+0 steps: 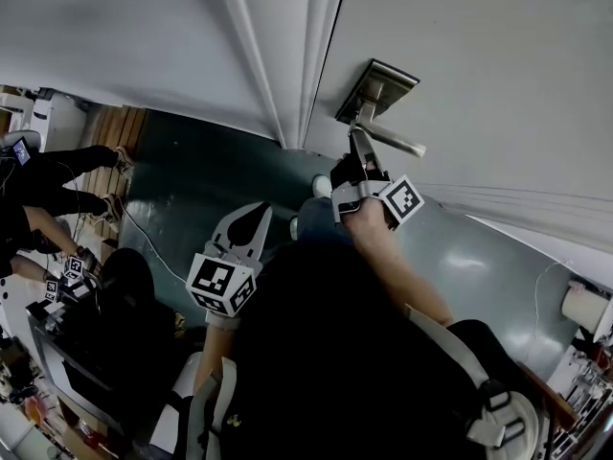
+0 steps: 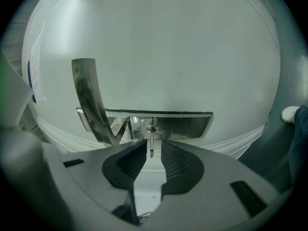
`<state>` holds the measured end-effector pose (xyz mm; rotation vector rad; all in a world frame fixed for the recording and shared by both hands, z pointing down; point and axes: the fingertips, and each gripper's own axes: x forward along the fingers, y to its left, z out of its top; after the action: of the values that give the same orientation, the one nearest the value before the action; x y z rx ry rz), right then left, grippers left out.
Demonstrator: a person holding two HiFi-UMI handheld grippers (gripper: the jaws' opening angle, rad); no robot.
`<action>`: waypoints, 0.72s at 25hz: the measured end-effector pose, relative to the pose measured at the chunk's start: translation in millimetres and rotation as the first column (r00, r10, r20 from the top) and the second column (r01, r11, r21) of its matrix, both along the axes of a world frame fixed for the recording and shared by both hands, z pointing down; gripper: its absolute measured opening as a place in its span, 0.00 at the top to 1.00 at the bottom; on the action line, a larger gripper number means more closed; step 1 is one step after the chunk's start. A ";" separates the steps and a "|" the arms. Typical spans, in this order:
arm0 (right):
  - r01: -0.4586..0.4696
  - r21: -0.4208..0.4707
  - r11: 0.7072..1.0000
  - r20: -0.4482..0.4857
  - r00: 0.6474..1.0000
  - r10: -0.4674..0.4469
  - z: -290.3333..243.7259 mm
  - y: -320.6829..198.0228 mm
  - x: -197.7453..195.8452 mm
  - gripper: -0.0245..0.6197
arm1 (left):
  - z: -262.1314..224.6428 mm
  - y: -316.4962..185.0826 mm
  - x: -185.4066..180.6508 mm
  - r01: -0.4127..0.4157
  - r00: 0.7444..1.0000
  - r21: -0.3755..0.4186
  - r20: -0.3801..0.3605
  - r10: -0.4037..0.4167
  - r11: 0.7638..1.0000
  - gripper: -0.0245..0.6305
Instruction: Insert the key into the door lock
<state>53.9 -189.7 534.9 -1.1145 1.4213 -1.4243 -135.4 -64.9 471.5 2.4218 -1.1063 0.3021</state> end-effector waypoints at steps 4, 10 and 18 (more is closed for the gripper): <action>0.015 -0.017 1.000 -0.017 1.000 -0.015 2.4 17.1 3.9 0.83 | 0.0 5.9 6.0 -0.017 1.000 0.006 -0.001 0.017 1.000 0.95; 0.019 -0.021 1.000 -0.126 0.992 -0.022 -2.0 45.5 21.9 0.88 | -2.3 14.1 20.4 -0.060 0.998 0.018 -0.012 0.060 0.998 0.95; 0.051 0.033 0.998 -0.373 0.927 -0.034 -25.4 80.4 46.3 0.92 | -6.4 16.7 45.8 -0.141 0.989 0.043 -0.033 0.142 0.989 0.95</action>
<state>100.1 -109.3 509.4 -1.3874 1.7400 -1.2471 -89.6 -48.2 465.0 2.5364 -0.9357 0.2833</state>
